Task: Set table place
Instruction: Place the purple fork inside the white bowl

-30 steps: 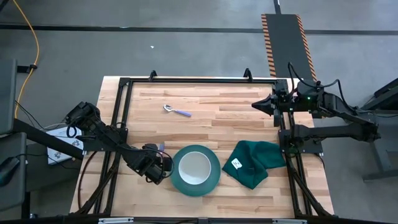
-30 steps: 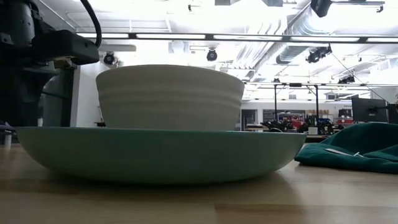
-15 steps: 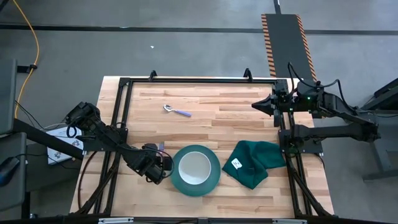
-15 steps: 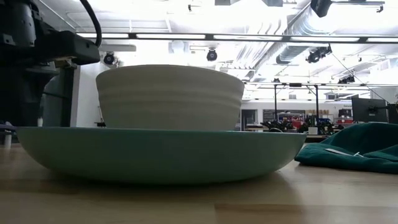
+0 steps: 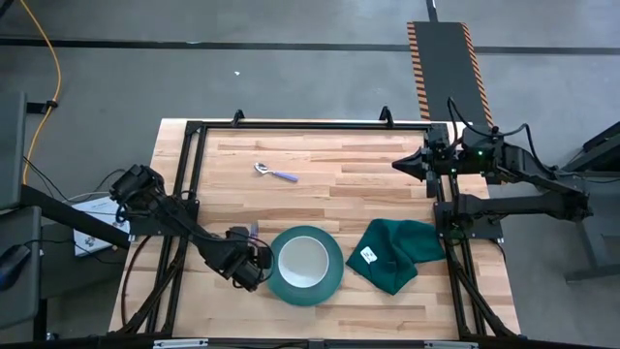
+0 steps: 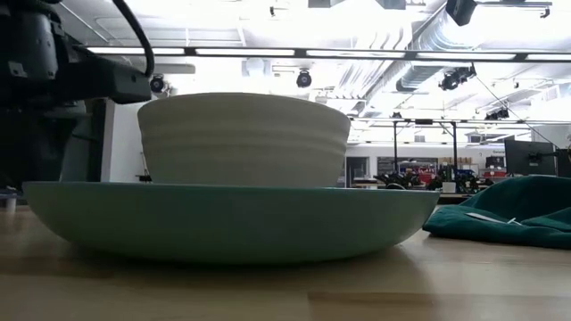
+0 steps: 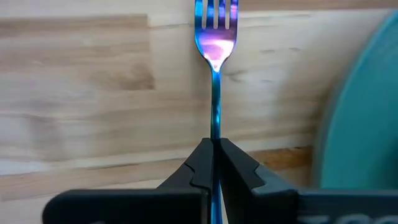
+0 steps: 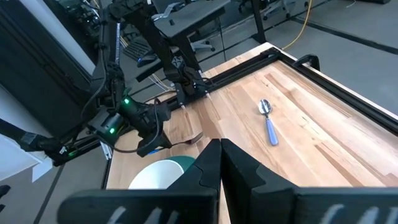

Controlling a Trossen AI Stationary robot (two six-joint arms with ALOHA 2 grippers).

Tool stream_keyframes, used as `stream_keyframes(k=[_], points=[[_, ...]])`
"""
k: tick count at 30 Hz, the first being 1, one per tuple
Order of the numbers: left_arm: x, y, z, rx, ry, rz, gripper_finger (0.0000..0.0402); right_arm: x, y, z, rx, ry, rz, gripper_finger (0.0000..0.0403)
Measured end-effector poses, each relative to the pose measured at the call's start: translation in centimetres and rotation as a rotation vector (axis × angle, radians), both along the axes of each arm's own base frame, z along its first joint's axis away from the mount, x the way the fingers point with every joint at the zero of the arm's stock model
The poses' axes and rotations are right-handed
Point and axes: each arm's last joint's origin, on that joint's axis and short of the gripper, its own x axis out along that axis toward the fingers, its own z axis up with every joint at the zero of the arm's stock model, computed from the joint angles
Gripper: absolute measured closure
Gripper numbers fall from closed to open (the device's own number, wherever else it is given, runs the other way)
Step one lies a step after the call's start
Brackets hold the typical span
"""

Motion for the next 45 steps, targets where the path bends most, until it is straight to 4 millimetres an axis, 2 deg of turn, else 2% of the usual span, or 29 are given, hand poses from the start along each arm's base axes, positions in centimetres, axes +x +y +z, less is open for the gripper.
stream_keyframes(k=[5, 16, 45], points=[[0.4, -0.2, 0.2, 0.031, 0.036, -0.003, 0.0394, 0.0, 0.0, -0.1, 0.001, 0.006, 0.001, 0.0403], [1.1, -0.6, -0.4, 0.021, -0.003, 0.008, 0.0394, 0.0, 0.0, -0.1, 0.005, 0.013, 0.008, 0.0403], [1.0, -0.5, -0.3, 0.028, 0.004, 0.009, 0.0394, 0.0, 0.1, -0.1, 0.011, 0.01, 0.031, 0.0403]])
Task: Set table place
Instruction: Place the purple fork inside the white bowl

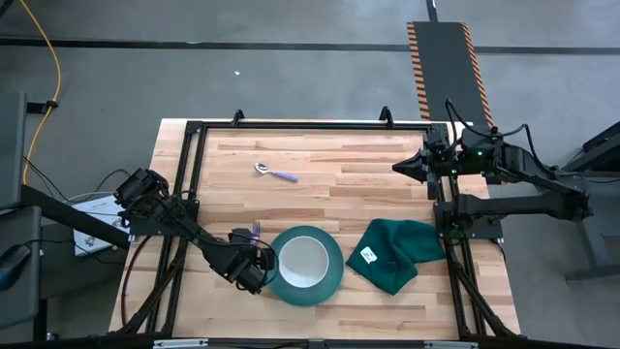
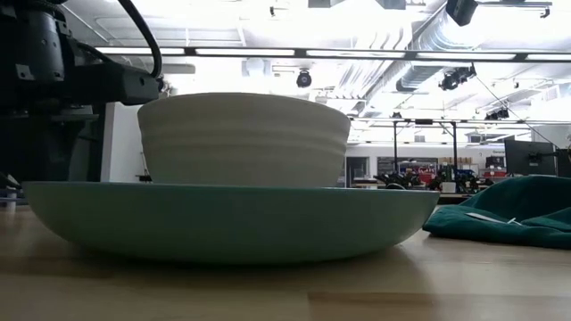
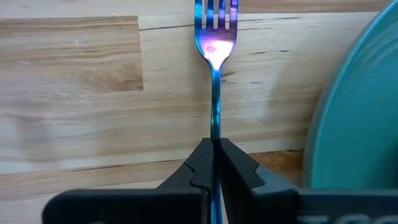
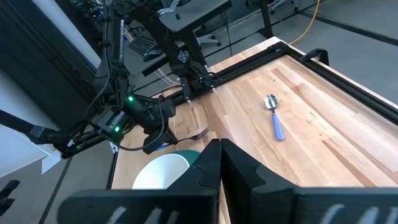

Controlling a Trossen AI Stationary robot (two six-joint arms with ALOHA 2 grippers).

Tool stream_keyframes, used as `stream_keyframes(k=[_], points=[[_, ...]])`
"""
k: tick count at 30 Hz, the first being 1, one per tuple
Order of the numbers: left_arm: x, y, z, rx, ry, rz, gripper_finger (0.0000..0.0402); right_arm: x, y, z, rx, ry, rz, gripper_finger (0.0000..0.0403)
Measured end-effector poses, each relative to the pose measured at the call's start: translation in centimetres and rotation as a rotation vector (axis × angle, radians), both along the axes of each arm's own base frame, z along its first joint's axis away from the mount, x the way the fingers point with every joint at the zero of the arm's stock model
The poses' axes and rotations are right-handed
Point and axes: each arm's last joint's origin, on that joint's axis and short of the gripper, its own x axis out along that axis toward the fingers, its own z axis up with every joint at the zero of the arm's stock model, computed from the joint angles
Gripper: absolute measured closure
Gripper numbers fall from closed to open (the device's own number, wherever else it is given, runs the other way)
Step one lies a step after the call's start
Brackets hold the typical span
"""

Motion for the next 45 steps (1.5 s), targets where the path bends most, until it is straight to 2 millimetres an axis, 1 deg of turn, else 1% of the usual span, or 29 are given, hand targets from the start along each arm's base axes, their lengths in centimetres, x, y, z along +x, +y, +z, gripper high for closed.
stream_keyframes(k=[20, 27, 30, 40, 43, 45], points=[[0.0, 0.0, 0.0, 0.001, 0.003, -0.002, 0.0392, 0.0, 0.0, 0.0, -0.008, 0.0, 0.002, 0.0403], [0.0, 0.0, 0.0, 0.003, 0.004, -0.003, 0.0348, 0.0, 0.0, 0.0, -0.011, 0.0, 0.004, 0.0403], [0.0, 0.0, 0.0, 0.004, 0.003, -0.002, 0.034, 0.0, 0.0, 0.0, -0.014, 0.001, 0.005, 0.0403], [0.2, 0.0, 0.1, 0.019, -0.029, -0.002, 0.0356, 0.0, 0.0, 0.0, -0.017, 0.002, 0.007, 0.0403], [0.5, -0.2, 0.5, 0.019, -0.033, -0.014, 0.0357, 0.0, 0.0, 0.0, -0.017, 0.002, 0.007, 0.0403], [0.7, -0.2, 1.3, 0.047, -0.027, -0.028, 0.0357, 0.0, 0.0, 0.0, -0.017, 0.002, 0.007, 0.0403]])
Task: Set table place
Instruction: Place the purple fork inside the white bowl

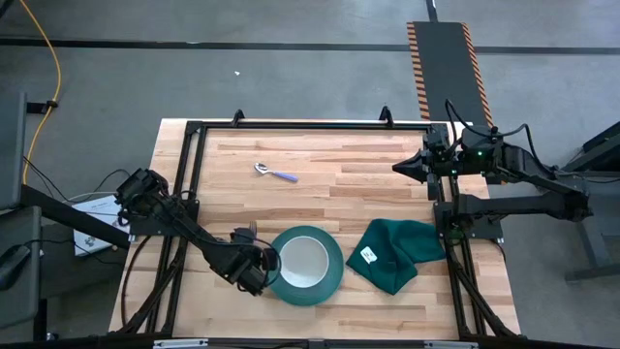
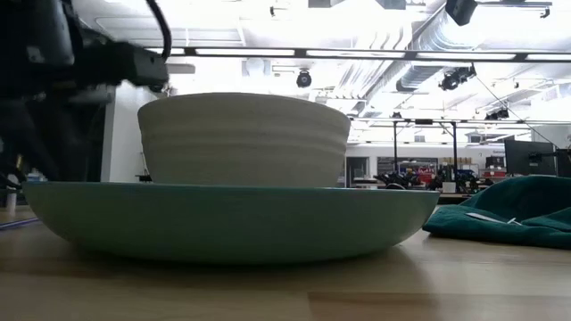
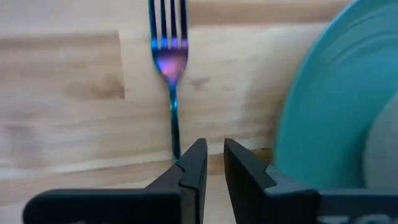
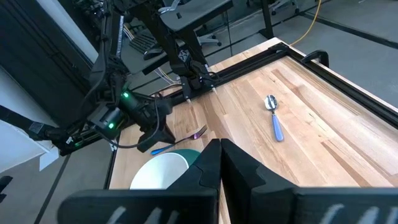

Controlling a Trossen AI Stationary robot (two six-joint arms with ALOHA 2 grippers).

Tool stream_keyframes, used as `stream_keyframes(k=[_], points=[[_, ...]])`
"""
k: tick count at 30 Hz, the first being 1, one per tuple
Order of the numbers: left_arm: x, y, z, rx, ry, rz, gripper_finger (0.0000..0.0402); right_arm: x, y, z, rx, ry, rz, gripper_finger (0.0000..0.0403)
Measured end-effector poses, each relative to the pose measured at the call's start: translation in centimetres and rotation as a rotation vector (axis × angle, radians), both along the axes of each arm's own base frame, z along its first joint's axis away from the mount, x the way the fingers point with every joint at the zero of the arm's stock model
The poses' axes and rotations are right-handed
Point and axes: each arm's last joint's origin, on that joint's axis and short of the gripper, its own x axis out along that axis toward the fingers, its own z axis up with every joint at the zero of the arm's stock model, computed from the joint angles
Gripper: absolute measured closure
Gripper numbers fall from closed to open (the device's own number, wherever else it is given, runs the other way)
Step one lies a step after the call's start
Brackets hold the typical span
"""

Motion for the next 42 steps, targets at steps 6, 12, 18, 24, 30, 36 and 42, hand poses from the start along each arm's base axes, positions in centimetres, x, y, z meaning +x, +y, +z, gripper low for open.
stream_keyframes(k=[6, 12, 18, 24, 30, 36, 42], points=[[0.4, 0.0, 3.8, 0.125, 0.051, -0.007, 0.0356, 0.0, 0.0, 0.0, -0.001, -0.003, 0.0, 0.0403], [0.6, 0.1, 7.5, 0.216, 0.083, -0.018, 0.0356, 0.0, 0.0, 0.0, -0.005, -0.003, 0.001, 0.0403], [0.8, 0.2, 9.4, 0.258, 0.079, -0.036, 0.0356, 0.0, 0.0, 0.1, -0.009, -0.011, 0.003, 0.0403], [0.6, 0.3, 11.0, 0.261, 0.064, -0.095, 0.0356, 0.0, 0.0, 0.1, -0.015, -0.011, 0.011, 0.0403], [-0.6, 1.2, 13.3, 0.287, -0.028, -0.095, 0.0356, 0.0, 0.0, 0.2, -0.023, -0.019, 0.016, 0.0403], [-2.2, 2.2, 15.7, 0.313, -0.109, -0.113, 0.0356, 0.1, 0.1, 0.3, -0.026, -0.037, 0.035, 0.0403], [-3.3, 2.9, 17.2, 0.347, -0.094, -0.251, 0.0356, 0.1, 0.1, 0.5, -0.03, -0.052, 0.056, 0.0403]])
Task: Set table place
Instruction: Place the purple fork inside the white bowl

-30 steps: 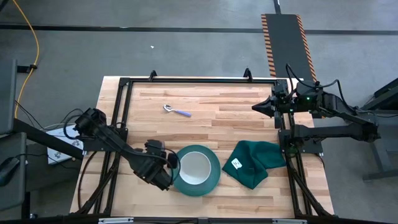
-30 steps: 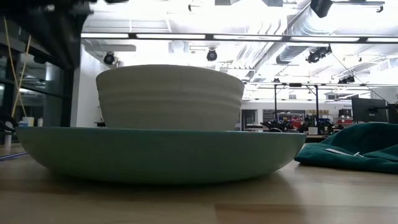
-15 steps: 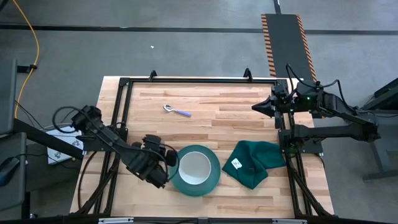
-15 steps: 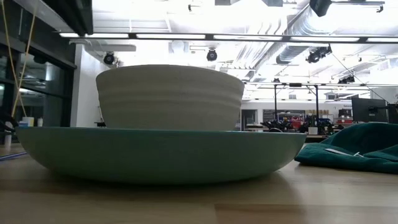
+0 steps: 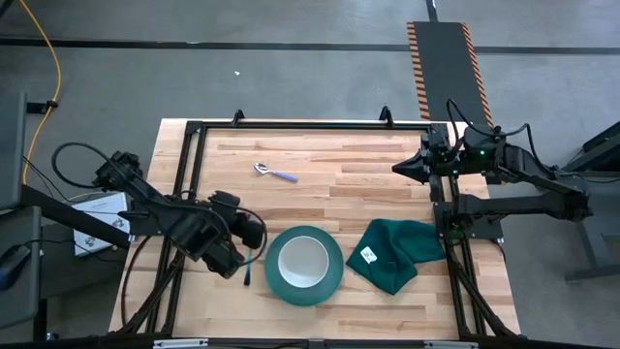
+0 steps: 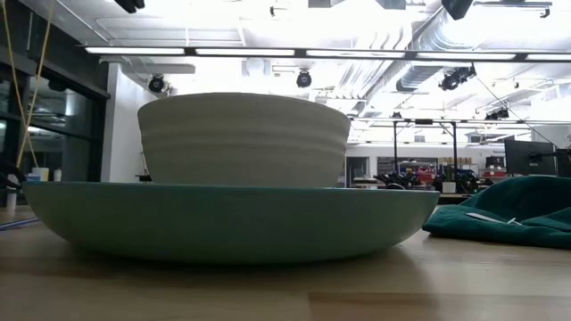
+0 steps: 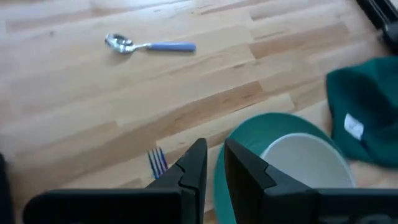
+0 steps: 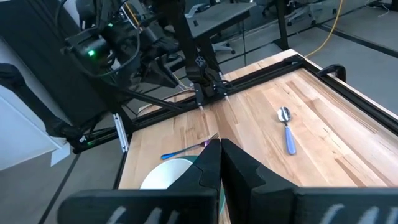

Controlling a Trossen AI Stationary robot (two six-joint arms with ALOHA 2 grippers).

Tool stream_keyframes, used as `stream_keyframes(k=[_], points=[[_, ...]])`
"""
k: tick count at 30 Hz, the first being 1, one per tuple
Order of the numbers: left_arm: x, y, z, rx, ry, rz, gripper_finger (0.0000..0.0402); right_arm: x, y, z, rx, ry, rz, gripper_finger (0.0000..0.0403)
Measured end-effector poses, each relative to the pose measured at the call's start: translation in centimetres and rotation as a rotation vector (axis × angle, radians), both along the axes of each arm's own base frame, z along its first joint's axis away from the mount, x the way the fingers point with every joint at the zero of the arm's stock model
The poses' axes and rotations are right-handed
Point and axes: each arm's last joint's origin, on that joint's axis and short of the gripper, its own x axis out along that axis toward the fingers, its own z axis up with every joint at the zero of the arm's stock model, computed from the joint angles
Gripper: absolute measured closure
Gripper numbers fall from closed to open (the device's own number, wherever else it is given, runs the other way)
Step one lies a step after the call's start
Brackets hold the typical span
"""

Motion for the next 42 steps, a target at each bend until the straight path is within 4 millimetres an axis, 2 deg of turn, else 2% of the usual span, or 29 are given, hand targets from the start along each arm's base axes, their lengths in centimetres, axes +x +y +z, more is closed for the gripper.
stream_keyframes(k=[6, 17, 26, 30, 34, 37, 42], points=[[-0.8, 2.0, 1.3, 0.012, 0.076, -0.084, 0.0356, 0.0, 0.0, 0.0, -0.005, -0.001, 0.003, 0.0403], [-1.5, 10.5, 4.1, 0.005, 0.192, -0.289, 0.0356, 0.0, 0.0, 0.1, -0.007, -0.014, 0.003, 0.0403], [-1.9, 17.0, 4.7, -0.02, 0.192, -0.376, 0.0356, 0.1, 0.0, 0.1, 0.001, -0.012, -0.004, 0.0403], [-2.1, 20.0, 3.8, -0.096, 0.101, -0.314, 0.0356, 0.1, -0.1, 0.1, -0.005, -0.009, -0.025, 0.0403], [-3.4, 22.6, 2.1, -0.239, 0.018, -0.04, 0.0356, 0.1, -0.1, 0.1, -0.007, -0.009, -0.034, 0.0403], [-4.2, 23.8, 0.6, -0.298, 0.011, 0.103, 0.0356, 0.1, -0.1, 0.1, -0.008, -0.008, -0.033, 0.0403], [-4.7, 24.9, -1.5, -0.366, -0.02, 0.159, 0.0356, 0.1, -0.1, 0.1, -0.022, -0.007, -0.032, 0.0403]])
